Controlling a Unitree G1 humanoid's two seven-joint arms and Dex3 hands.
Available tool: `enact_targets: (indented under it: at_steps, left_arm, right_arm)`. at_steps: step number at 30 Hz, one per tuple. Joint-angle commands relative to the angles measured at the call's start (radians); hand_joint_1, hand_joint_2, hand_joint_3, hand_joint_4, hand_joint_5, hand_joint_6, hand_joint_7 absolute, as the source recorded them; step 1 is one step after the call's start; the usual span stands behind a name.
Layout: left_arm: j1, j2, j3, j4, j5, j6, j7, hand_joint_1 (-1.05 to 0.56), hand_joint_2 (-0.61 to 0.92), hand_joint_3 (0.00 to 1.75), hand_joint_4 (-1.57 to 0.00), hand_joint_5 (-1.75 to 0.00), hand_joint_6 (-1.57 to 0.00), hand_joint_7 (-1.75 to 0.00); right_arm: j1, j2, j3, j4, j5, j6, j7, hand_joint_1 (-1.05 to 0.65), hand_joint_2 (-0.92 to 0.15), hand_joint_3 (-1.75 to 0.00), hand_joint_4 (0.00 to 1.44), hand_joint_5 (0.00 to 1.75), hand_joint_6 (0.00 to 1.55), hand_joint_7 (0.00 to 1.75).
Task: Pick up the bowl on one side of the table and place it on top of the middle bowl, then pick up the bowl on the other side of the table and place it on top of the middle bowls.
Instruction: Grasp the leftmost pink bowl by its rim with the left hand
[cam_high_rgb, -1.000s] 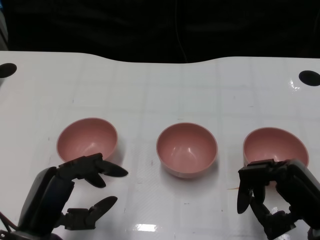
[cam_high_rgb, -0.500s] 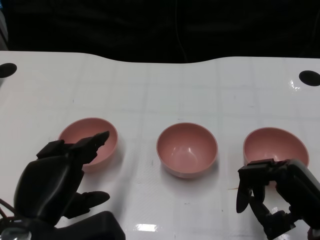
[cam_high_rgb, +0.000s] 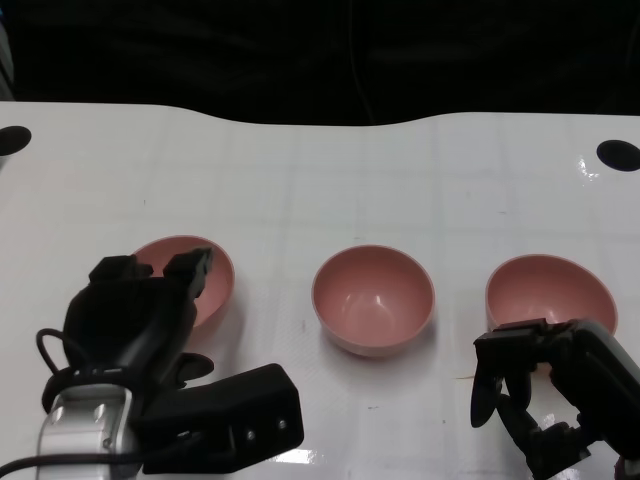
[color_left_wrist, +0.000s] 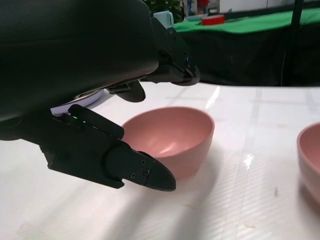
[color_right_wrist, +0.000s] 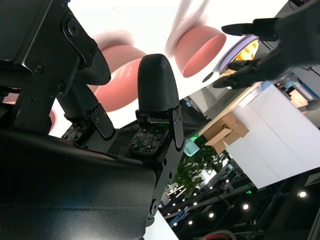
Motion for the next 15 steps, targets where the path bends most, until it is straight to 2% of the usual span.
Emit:
enact_targets:
  at_steps: [1,5,9,15]
  left_arm:
    - [-0.041,0.019,-0.027,0.072,0.021,0.023,0.008,-0.57,0.92,0.12,-0.26,-0.43,-0.35,-0.03]
    - [-0.075,0.016,-0.051,0.133,0.022,0.045,0.012,-0.53,0.92,0.1,-0.3,-0.42,-0.37,-0.03]
    - [-0.143,0.016,-0.093,0.264,0.033,0.085,-0.009,-0.52,0.92,0.11,-0.36,-0.34,-0.4,-0.03]
    - [-0.212,0.031,-0.119,0.426,-0.012,0.058,0.082,-0.49,0.92,0.14,-0.61,-0.28,-0.54,-0.05]
  right_arm:
    - [0.003,-0.007,-0.005,-0.009,0.015,-0.001,0.002,0.21,-0.01,-1.74,0.98,1.74,0.94,1.36]
    - [0.004,-0.007,-0.004,-0.014,0.013,0.001,0.003,0.21,-0.01,-1.74,0.98,1.73,0.94,1.35]
    - [0.007,-0.004,-0.004,-0.026,0.008,0.01,0.002,0.21,-0.01,-1.73,0.99,1.74,0.95,1.35]
    - [0.004,0.0,-0.002,-0.021,0.003,0.006,-0.004,0.21,0.0,-1.74,1.0,1.72,0.95,1.35]
